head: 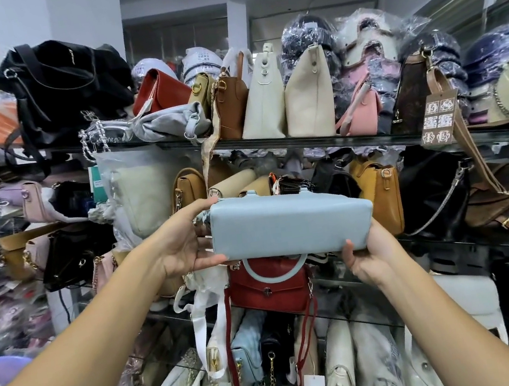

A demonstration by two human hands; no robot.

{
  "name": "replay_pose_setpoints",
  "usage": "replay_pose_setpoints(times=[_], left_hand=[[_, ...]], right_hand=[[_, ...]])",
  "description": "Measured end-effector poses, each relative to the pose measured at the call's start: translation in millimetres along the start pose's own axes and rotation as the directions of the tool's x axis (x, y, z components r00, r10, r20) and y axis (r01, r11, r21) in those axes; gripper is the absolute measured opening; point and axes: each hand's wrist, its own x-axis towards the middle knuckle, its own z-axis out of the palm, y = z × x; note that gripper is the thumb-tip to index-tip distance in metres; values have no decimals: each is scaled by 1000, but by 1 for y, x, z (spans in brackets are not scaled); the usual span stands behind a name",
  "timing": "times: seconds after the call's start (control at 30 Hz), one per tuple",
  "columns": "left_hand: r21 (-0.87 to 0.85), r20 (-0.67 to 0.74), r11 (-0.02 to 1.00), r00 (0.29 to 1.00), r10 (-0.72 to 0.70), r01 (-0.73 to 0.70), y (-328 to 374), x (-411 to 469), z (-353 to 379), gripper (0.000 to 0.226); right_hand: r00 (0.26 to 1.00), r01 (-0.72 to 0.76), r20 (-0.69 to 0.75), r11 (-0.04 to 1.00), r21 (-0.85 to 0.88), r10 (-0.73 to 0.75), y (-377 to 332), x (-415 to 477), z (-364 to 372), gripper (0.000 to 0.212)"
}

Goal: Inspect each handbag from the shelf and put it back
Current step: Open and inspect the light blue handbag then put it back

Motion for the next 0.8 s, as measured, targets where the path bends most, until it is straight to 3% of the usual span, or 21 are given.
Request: replay_pose_setpoints(times=[0.4, 0.6, 0.8], left_hand=[[82, 53, 996, 998, 33, -38, 1, -4, 4, 70], [81, 102, 990, 989, 108, -116, -7, -4, 1, 62], [106, 71, 975, 980, 187, -193, -13, 3, -2, 46]], right_hand=[[1000, -5, 28, 1000, 7, 4, 3, 18, -22, 21], [999, -3, 35, 991, -133, 8, 2, 21, -26, 16], [996, 52, 75, 987, -154, -41, 3, 33, -34, 12]])
